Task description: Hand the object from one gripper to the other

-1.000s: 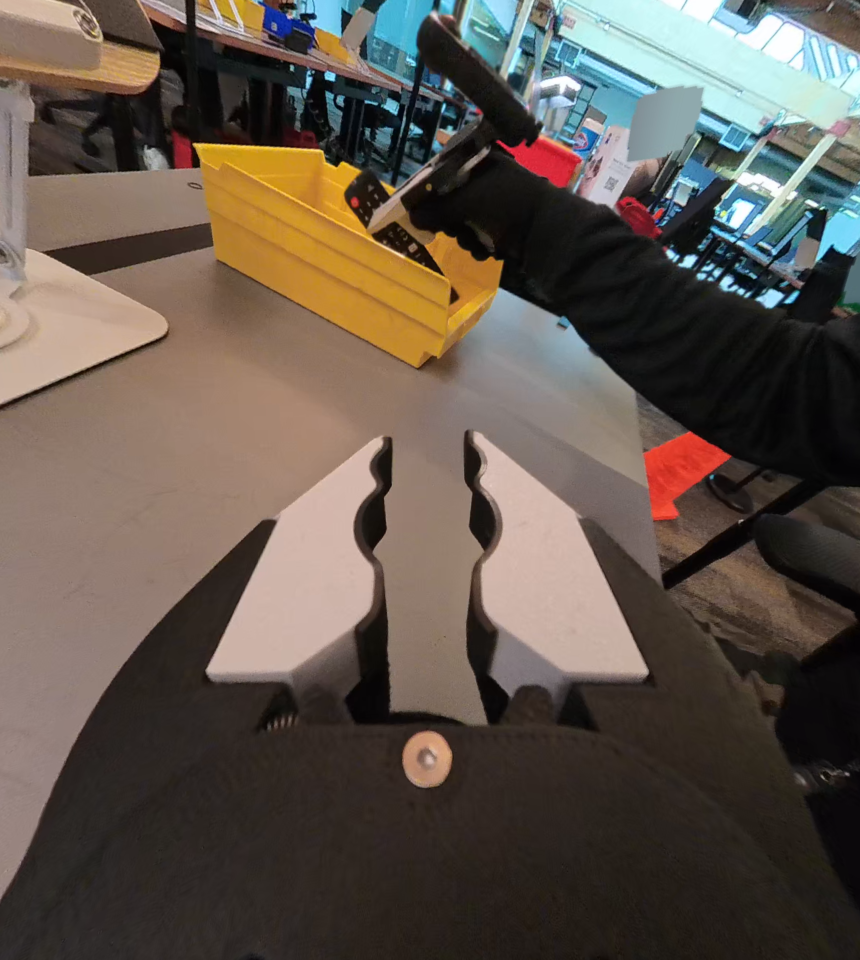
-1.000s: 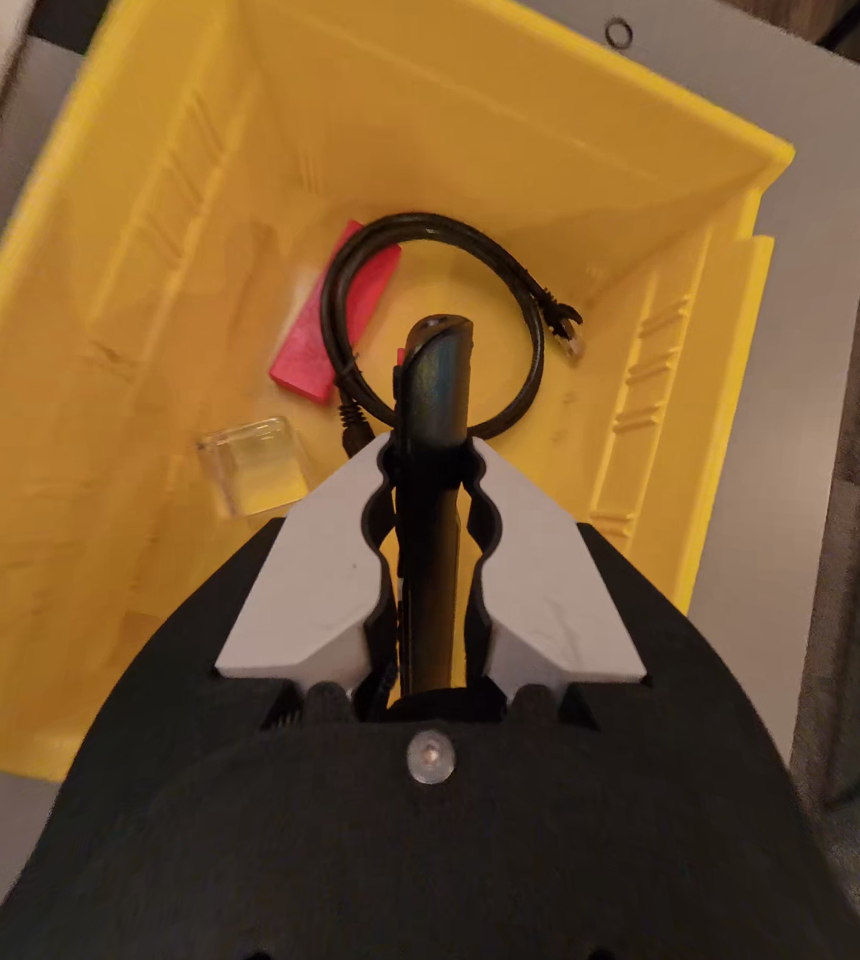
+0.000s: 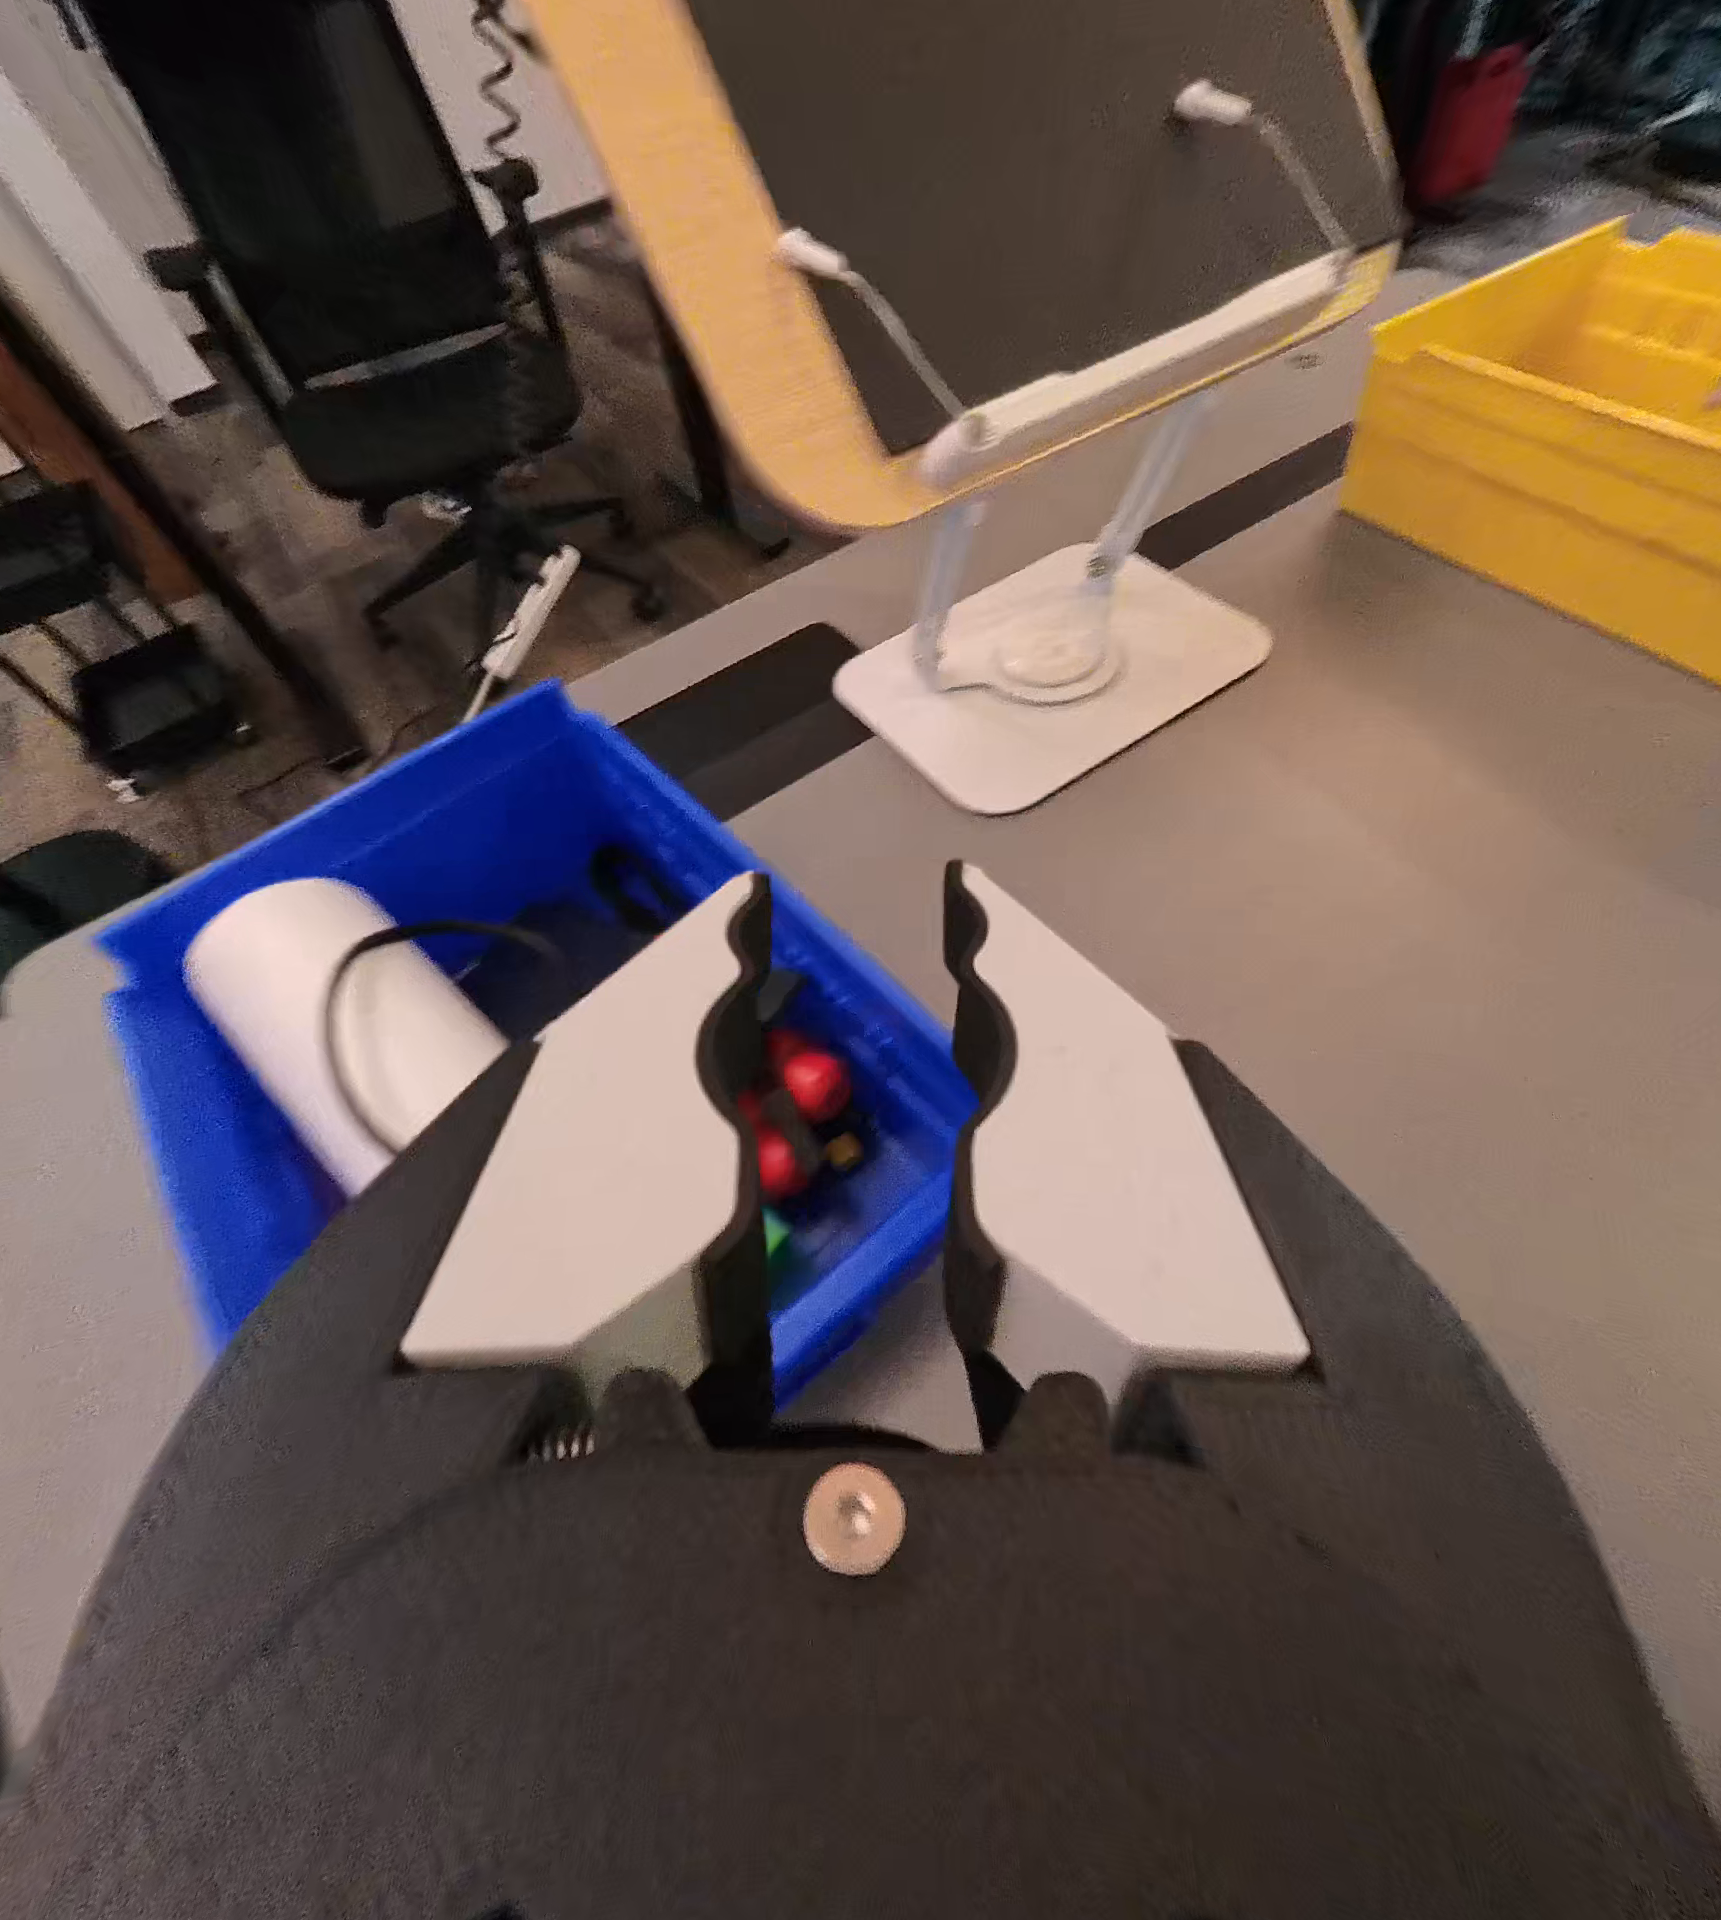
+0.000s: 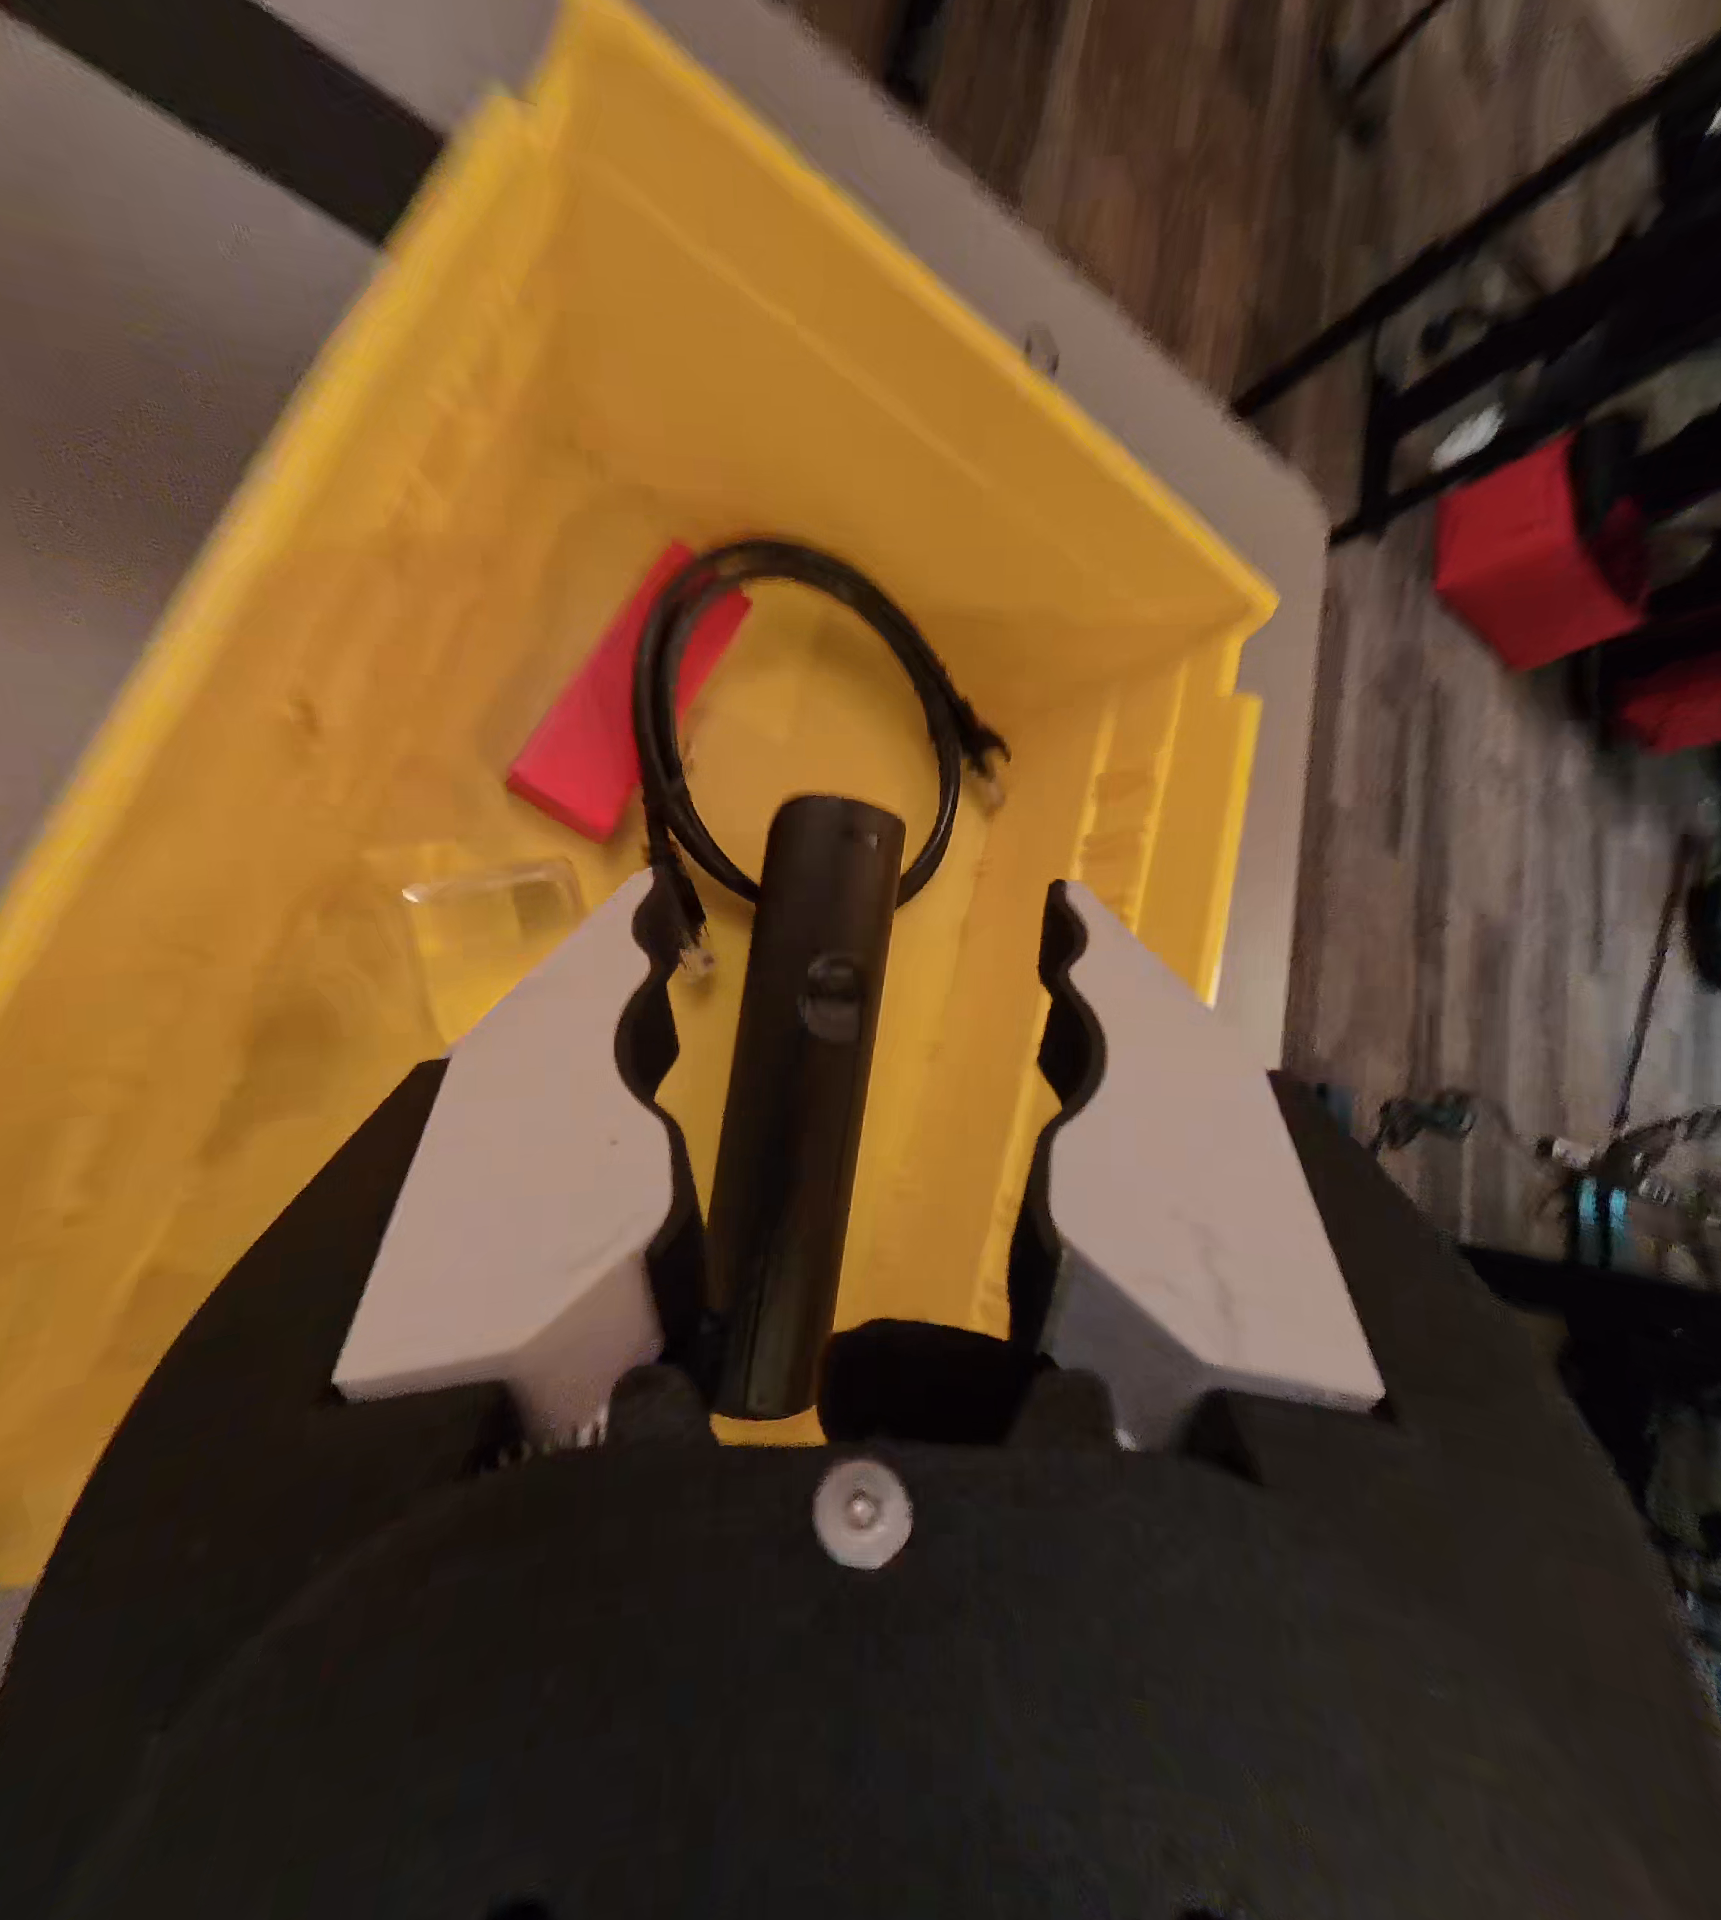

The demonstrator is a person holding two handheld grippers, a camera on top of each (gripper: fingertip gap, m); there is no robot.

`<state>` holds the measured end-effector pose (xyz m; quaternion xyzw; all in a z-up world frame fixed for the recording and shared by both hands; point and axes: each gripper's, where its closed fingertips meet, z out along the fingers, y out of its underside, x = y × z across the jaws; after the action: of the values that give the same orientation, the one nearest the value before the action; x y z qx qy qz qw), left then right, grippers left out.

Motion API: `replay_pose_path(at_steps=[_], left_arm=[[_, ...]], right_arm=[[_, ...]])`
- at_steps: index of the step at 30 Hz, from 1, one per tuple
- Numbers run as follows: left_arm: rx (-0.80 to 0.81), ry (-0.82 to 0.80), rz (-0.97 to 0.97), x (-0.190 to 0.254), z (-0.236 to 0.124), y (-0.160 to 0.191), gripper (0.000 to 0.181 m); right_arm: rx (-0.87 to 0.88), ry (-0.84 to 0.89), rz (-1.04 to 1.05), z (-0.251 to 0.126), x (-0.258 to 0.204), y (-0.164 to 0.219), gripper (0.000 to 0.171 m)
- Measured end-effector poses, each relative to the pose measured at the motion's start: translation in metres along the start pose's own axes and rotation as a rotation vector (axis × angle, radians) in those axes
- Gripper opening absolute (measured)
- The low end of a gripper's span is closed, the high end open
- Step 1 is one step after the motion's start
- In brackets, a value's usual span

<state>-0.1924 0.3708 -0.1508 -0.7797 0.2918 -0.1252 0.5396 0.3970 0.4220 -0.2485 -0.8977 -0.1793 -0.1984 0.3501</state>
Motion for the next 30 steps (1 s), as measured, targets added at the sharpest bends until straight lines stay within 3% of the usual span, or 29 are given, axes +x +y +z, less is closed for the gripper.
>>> replay_pose_path(at_steps=[3,5,12,14,19,24,30], left_arm=[[-0.081,-0.097,0.033,-0.042,-0.014,0.010,0.029],[-0.196,-0.064,0.024,-0.052,-0.017,0.029,0.023],[-0.501,0.119,0.208,-0.036,0.001,0.096,0.021],[-0.633,0.112,0.340,-0.039,0.009,0.119,0.025],[-0.792,0.217,0.451,-0.045,0.037,0.154,0.033],[-0.841,0.370,0.480,-0.034,0.043,0.166,0.036],[-0.890,0.382,0.509,-0.037,0.046,0.178,0.026]], right_arm=[[0.118,0.017,-0.043,-0.033,-0.012,-0.025,0.064],[0.177,0.009,-0.062,-0.051,-0.025,-0.037,0.063],[0.323,-0.072,-0.146,-0.091,-0.084,-0.067,0.060],[0.347,-0.119,-0.165,-0.096,-0.103,-0.071,0.060],[0.410,-0.248,-0.209,-0.106,-0.146,-0.077,0.058],[0.417,-0.289,-0.225,-0.106,-0.161,-0.073,0.058],[0.433,-0.301,-0.262,-0.108,-0.173,-0.077,0.058]])
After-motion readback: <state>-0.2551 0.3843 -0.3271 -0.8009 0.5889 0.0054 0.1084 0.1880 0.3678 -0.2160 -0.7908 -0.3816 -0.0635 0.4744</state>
